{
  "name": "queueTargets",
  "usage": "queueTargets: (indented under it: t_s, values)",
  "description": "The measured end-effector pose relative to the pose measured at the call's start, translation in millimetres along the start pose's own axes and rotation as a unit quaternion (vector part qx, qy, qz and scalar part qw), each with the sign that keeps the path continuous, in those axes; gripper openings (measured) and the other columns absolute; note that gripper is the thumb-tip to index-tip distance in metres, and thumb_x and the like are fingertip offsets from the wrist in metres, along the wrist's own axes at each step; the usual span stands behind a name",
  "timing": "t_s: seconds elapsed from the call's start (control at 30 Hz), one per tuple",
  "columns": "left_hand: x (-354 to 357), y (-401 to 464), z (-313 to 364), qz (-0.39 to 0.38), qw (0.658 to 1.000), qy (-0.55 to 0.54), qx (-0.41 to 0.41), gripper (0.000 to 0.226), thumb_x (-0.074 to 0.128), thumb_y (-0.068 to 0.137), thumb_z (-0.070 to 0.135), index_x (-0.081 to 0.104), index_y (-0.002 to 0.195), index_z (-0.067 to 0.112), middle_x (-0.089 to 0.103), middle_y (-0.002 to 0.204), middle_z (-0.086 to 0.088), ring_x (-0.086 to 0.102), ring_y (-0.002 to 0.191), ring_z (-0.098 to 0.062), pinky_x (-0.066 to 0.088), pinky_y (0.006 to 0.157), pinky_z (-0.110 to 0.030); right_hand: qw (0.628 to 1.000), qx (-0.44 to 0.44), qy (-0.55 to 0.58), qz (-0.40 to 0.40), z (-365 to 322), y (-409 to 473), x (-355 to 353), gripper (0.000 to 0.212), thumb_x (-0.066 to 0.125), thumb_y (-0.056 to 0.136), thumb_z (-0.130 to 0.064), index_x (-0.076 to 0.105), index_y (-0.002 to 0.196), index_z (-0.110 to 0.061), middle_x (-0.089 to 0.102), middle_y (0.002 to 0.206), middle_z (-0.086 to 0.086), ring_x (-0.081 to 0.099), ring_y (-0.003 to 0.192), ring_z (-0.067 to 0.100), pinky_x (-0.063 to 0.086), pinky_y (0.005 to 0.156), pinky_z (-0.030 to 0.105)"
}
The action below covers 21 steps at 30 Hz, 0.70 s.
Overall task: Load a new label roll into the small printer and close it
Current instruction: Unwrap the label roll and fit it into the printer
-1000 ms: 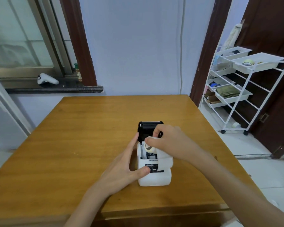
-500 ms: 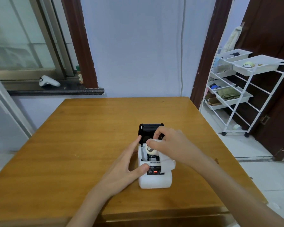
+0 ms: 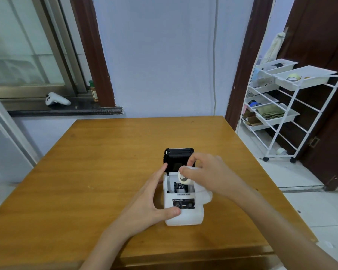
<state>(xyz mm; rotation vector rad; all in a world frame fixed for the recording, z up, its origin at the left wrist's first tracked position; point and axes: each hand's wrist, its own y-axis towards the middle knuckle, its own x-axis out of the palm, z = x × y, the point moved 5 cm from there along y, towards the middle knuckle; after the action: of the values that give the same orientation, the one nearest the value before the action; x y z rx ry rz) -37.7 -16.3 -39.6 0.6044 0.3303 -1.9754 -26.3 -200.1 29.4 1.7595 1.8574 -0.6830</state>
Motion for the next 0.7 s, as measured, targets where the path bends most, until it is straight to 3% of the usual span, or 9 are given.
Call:
queueTargets:
  t_s: [0.13,0.5,0.7]
  values:
    - [0,1,0,0.002,1.0,0.007,-0.002,0.114,0.081,0.063,0.063,0.003,0.147,0.069,0.033,0.156,0.031,0.031,0.143,0.01,0.033,0.116,-0.032,0.999,0.02,-0.048,0.017,9,1,-11,0.029,0.062,0.075,-0.05,0.061,0.082,-0.021,0.056,0.067,0.0,0.041,0.047,0.013,0.031,0.044,0.025]
    - [0,1,1,0.003,1.0,0.007,0.005,0.114,0.08,0.064,0.064,0.004,0.149,0.066,0.028,0.156,0.036,0.03,0.141,0.013,0.032,0.115,-0.031,0.964,0.122,-0.223,0.074,67,18,-42,0.032,0.056,0.082,-0.048,0.055,0.09,-0.017,0.059,0.079,0.003,0.054,0.068,0.018,0.044,0.056,0.032]
    - [0,1,3,0.007,1.0,0.011,0.004,0.114,0.08,0.063,0.064,0.004,0.148,0.067,0.028,0.158,0.034,0.03,0.142,0.012,0.033,0.118,-0.036,0.958,0.129,-0.243,0.077,76,23,-37,0.033,0.055,0.085,-0.045,0.055,0.09,-0.011,0.06,0.081,0.007,0.052,0.065,0.018,0.043,0.054,0.031]
